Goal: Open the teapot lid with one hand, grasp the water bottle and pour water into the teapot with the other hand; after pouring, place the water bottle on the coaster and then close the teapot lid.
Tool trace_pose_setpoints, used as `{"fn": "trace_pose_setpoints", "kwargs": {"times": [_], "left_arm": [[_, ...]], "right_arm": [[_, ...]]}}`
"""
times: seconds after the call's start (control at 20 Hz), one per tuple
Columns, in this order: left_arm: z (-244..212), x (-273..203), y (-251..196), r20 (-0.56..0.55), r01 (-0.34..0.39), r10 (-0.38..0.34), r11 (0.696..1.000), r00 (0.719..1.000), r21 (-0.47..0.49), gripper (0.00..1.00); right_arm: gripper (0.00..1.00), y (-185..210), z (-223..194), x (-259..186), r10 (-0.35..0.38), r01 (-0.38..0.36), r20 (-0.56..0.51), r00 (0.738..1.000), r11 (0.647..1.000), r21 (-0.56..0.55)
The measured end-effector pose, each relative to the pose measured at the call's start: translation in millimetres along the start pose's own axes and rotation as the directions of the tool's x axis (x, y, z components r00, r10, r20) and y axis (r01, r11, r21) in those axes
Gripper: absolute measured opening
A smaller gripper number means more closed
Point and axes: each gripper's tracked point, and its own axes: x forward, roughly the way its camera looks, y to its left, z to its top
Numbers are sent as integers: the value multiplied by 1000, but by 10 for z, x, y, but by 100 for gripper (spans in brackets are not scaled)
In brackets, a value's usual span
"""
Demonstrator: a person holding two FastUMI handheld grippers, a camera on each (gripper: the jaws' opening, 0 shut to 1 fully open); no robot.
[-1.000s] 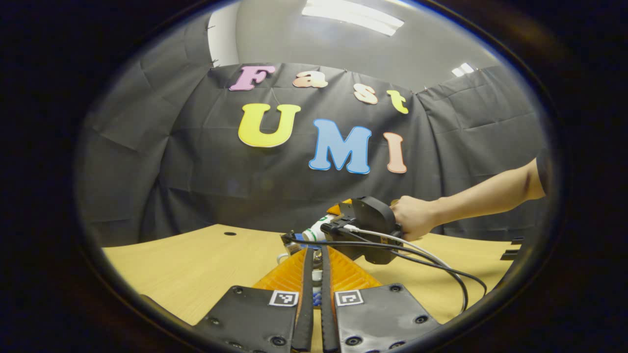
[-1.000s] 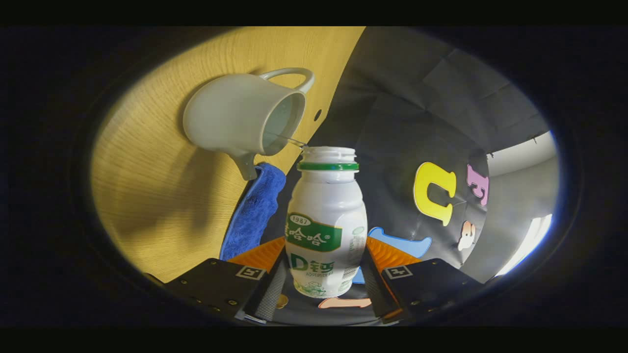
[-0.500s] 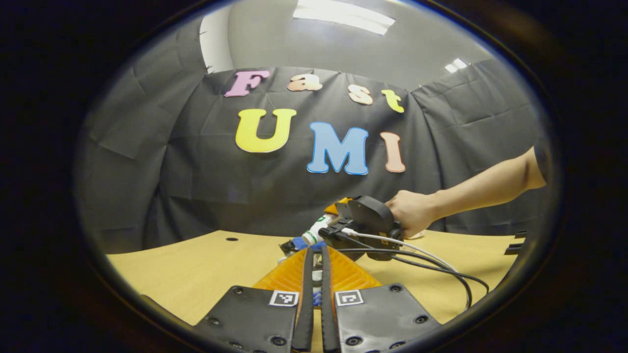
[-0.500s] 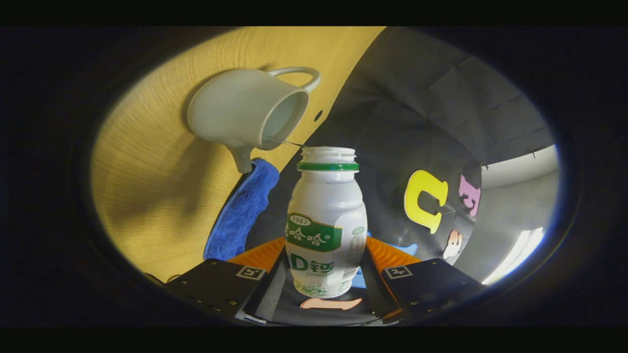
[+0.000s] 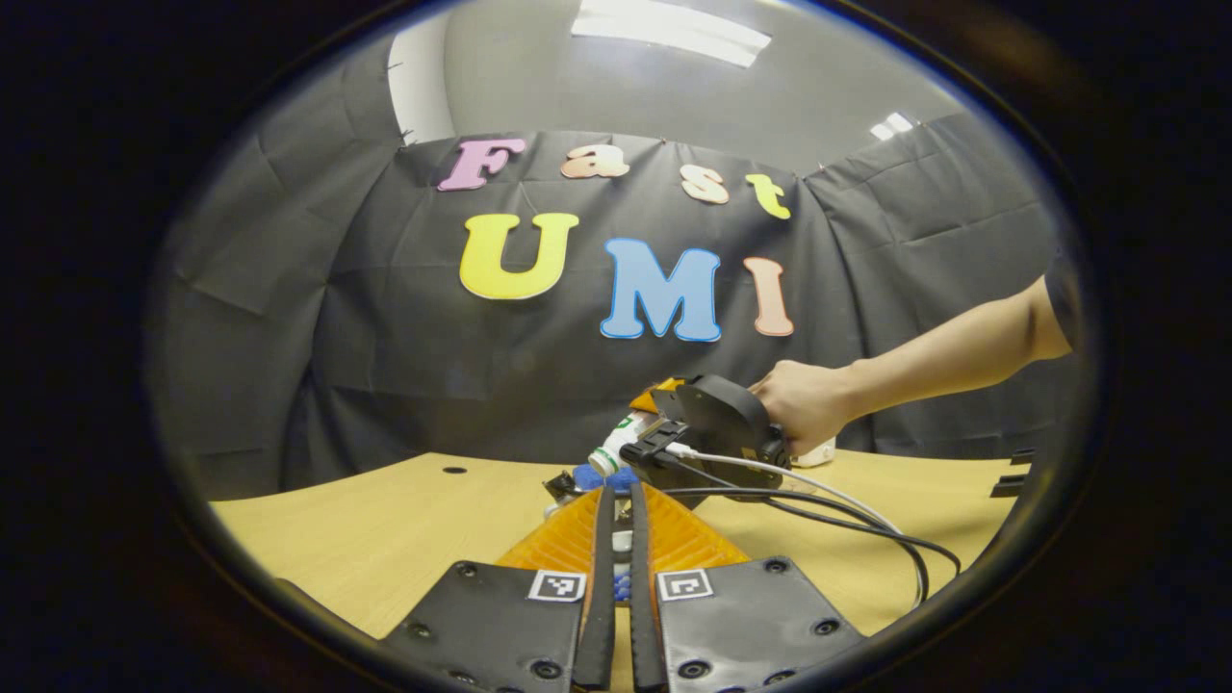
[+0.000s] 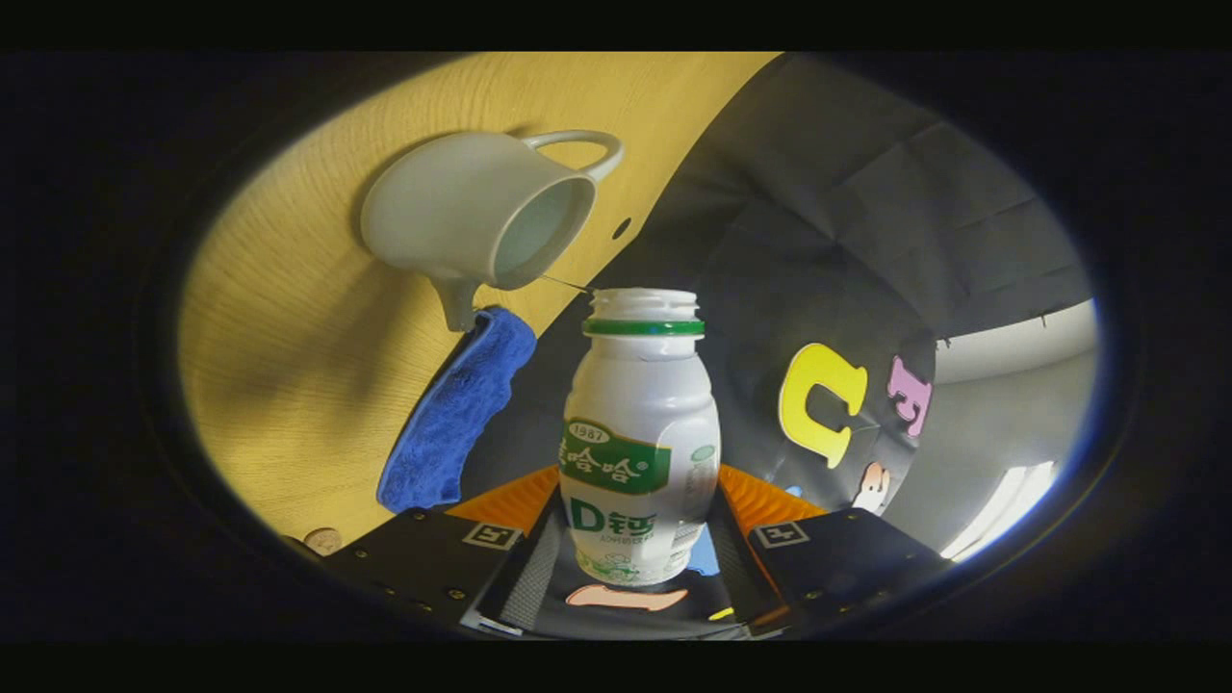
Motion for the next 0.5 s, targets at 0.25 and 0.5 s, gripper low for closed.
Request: {"fn": "trace_pose_setpoints", "kwargs": {"times": [0.25,0.5], "left_arm": [[-1,-22,-2,4,0,0,1000,1000,2,17],[-18,7,8,1,-6,6,1000,1000,0,17]], "right_arm": [[73,39,-22,21,16,-16,-1,1000,999,35],[73,107,-46,43,66,-66,3,998,989,132]]}}
